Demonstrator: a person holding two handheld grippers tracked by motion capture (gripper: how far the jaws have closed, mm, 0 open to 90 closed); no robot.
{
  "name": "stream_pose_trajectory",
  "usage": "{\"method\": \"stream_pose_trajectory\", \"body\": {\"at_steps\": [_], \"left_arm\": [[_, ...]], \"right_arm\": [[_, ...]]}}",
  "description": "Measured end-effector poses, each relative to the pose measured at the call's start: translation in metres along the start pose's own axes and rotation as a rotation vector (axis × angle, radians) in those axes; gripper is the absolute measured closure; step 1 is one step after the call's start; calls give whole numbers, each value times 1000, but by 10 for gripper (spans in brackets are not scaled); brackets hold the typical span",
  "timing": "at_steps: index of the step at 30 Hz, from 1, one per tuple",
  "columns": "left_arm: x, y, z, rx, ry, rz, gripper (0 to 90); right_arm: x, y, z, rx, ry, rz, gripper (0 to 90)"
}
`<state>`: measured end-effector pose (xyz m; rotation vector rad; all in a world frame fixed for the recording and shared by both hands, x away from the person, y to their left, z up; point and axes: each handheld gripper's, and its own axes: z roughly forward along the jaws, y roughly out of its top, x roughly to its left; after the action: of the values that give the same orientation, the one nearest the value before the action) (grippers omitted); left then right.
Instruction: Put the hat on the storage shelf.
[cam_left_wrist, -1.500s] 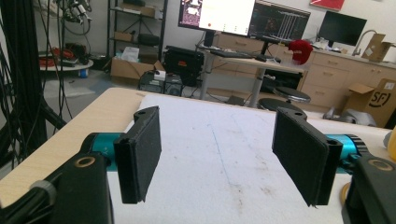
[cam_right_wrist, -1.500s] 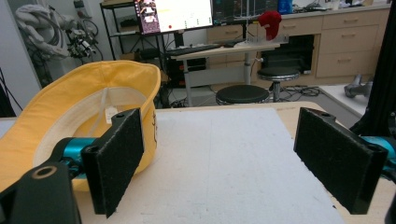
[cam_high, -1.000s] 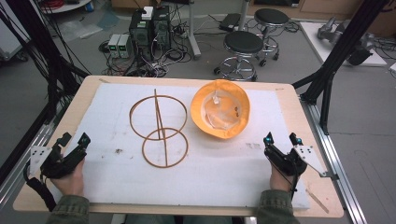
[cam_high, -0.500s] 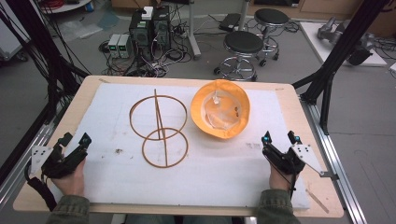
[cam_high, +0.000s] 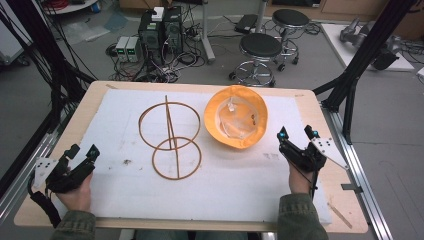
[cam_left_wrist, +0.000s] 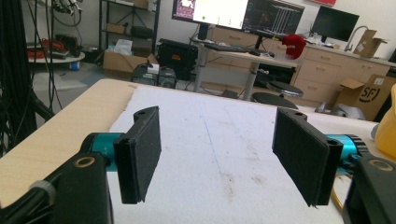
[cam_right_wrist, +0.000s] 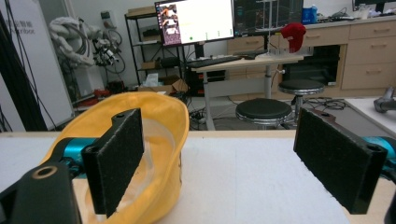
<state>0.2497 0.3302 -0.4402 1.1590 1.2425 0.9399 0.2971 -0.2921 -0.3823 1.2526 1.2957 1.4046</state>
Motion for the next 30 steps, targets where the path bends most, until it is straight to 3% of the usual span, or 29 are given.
{"method": "stream_pose_trajectory", "body": {"at_steps": [9, 13, 26, 30], "left_arm": [[-3, -1, 2, 5, 1, 5, 320], [-2, -2, 3, 5, -1, 5, 320], [-3, -1, 4, 2, -3, 3, 320], [-3, -2, 4, 1, -4, 4, 320]], "right_arm": [[-3, 12, 25, 38, 14, 29, 117], [-3, 14, 37, 51, 34, 19, 117], [3, 17, 72, 122, 31, -23, 118], [3, 18, 82, 140, 33, -4, 119]]}}
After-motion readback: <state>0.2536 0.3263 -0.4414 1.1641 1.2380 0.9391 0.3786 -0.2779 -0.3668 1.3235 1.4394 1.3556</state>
